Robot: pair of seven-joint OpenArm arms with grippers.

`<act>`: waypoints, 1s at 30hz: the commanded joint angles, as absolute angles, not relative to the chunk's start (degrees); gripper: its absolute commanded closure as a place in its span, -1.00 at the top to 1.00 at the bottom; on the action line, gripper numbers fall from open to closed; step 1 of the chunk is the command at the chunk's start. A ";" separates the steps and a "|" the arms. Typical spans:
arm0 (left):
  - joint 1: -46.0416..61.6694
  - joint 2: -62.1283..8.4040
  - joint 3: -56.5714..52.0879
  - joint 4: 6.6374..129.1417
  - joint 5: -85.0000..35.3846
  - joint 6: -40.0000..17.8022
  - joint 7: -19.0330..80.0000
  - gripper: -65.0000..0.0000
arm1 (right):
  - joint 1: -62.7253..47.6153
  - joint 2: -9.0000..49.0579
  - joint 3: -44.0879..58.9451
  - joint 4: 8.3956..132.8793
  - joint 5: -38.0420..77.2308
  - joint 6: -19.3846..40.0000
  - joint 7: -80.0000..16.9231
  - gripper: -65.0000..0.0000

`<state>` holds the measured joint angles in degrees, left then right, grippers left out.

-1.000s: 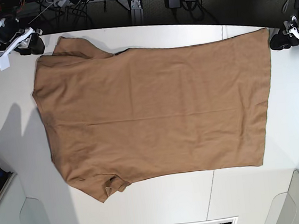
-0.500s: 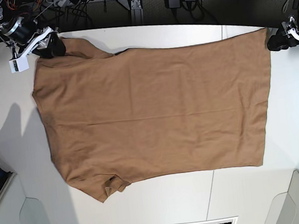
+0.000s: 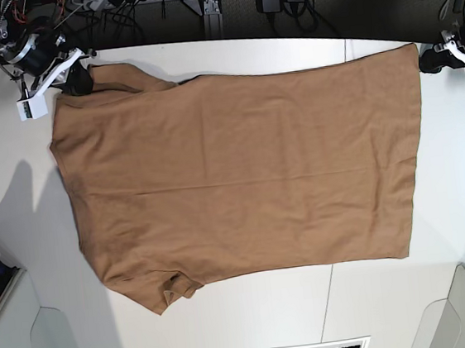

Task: Layout the t-shirt on the table in an organized manner, then fold the t-shirt properly
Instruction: 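Move both grippers to the shirt's shoulder edge and grasp it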

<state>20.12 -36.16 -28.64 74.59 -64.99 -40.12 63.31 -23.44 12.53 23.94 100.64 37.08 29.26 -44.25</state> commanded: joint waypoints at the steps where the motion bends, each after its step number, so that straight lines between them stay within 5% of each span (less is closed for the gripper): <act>1: 20.05 -37.91 -30.09 76.34 -64.84 -40.00 63.61 -1.00 | -23.35 13.17 24.69 102.13 38.83 30.20 -43.57 -1.00; 19: 20.88 -39.51 -32.36 82.96 -63.18 -40.00 64.53 -1.00 | -21.08 13.17 31.16 109.54 46.41 32.38 -45.89 -1.00; 24: 24.88 -39.68 -32.16 82.96 -68.79 -40.00 65.58 0.11 | -21.15 13.17 31.14 109.54 46.26 32.38 -46.11 -1.00; 30: 26.04 -38.81 -31.75 82.76 -67.81 -40.00 64.71 0.13 | -21.17 13.15 31.14 109.54 46.26 32.38 -46.13 -1.00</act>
<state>26.02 -37.65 -31.40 82.17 -67.00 -39.70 65.49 -21.28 12.53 30.74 108.53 45.39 31.94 -47.24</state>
